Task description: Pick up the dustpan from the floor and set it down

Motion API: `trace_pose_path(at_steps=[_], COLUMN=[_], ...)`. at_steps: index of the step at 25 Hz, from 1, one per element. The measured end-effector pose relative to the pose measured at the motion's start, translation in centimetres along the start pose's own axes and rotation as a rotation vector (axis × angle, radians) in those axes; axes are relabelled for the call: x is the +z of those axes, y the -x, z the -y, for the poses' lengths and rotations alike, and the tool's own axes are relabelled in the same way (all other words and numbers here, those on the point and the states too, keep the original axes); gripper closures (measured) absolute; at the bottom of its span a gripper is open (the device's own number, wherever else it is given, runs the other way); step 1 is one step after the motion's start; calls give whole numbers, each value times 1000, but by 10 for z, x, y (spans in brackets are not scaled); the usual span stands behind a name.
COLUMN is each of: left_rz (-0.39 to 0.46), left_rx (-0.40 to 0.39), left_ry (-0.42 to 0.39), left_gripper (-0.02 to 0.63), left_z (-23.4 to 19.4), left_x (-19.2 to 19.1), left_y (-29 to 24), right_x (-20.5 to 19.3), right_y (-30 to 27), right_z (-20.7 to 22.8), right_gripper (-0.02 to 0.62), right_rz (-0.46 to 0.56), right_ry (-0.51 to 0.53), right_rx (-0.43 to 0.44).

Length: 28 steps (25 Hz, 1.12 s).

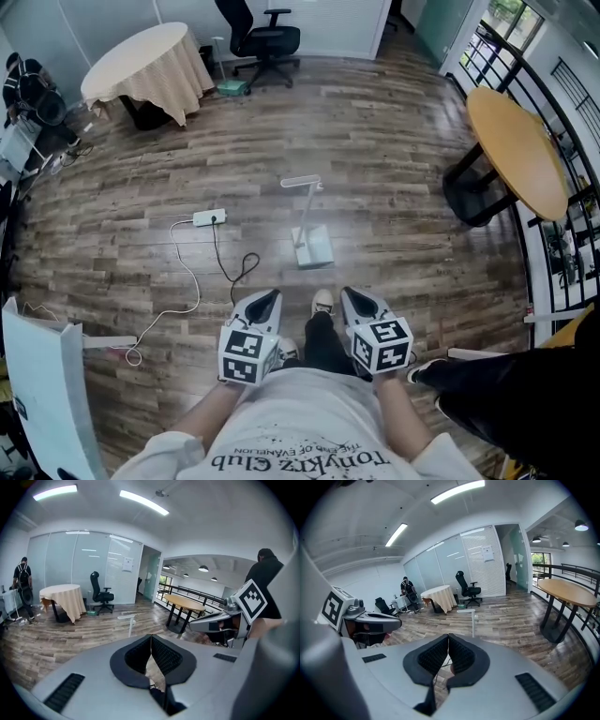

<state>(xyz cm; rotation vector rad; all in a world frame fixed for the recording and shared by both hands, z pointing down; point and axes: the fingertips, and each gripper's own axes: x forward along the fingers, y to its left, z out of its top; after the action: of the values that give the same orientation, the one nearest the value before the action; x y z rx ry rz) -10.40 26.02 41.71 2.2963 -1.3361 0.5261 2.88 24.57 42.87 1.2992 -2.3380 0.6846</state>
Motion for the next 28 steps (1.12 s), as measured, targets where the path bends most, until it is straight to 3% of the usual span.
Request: trace_pose_path(at_steps=[9, 18, 28], left_rz=[-3, 19, 26], left_rx=[24, 95, 135], left_ry=[69, 101, 126], left_gripper=[581, 582, 581], left_z=[-17, -46, -46], left_x=[32, 93, 114], left_y=[-64, -131, -176], right_x=[31, 104, 119], right_y=[-45, -101, -131], right_z=[56, 108, 152], right_gripper=[569, 569, 569], right_rz=[-20, -7, -38], right_ry=[1, 48, 53], right_rx=[25, 100, 144])
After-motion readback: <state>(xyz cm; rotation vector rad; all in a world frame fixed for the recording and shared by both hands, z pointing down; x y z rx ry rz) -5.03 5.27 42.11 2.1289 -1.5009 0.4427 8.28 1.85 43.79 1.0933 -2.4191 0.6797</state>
